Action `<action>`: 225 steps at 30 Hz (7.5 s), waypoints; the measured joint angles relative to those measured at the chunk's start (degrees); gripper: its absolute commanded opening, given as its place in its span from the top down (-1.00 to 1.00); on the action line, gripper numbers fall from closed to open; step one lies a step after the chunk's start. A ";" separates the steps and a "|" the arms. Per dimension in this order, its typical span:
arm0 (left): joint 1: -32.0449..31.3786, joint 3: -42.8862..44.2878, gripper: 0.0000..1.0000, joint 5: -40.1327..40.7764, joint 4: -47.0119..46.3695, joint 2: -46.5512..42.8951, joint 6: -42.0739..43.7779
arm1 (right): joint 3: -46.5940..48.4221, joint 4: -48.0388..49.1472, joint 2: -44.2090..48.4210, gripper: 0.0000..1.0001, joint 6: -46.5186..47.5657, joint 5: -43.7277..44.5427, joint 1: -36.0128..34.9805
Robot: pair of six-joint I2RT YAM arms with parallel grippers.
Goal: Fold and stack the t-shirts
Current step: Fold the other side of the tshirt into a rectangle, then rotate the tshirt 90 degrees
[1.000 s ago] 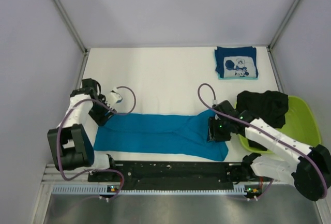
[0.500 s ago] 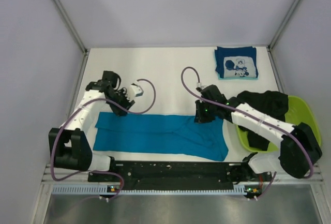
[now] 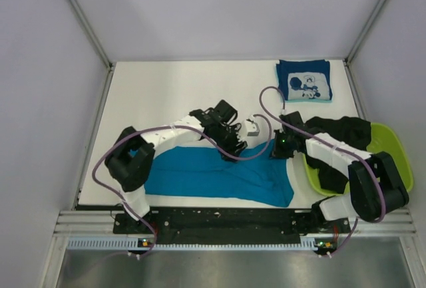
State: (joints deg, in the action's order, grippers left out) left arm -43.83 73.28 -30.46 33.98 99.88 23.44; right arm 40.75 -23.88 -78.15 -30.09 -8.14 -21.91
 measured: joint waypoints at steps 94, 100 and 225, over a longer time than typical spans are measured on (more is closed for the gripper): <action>40.06 -17.99 0.56 29.73 -4.50 -4.72 12.81 | 1.33 1.20 -5.22 1.00 3.48 6.97 4.59; 41.33 -17.40 0.18 30.29 -5.46 -4.35 11.39 | 2.93 -0.48 -5.90 0.51 5.03 7.06 4.85; 18.40 -41.40 0.10 10.03 17.33 -42.16 38.05 | -3.69 18.75 5.11 -0.24 73.79 -23.52 -47.78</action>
State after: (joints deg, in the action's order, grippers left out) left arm -25.43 31.88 -20.43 51.31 57.71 61.49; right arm 37.06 -5.13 -73.03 43.70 -31.66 -69.69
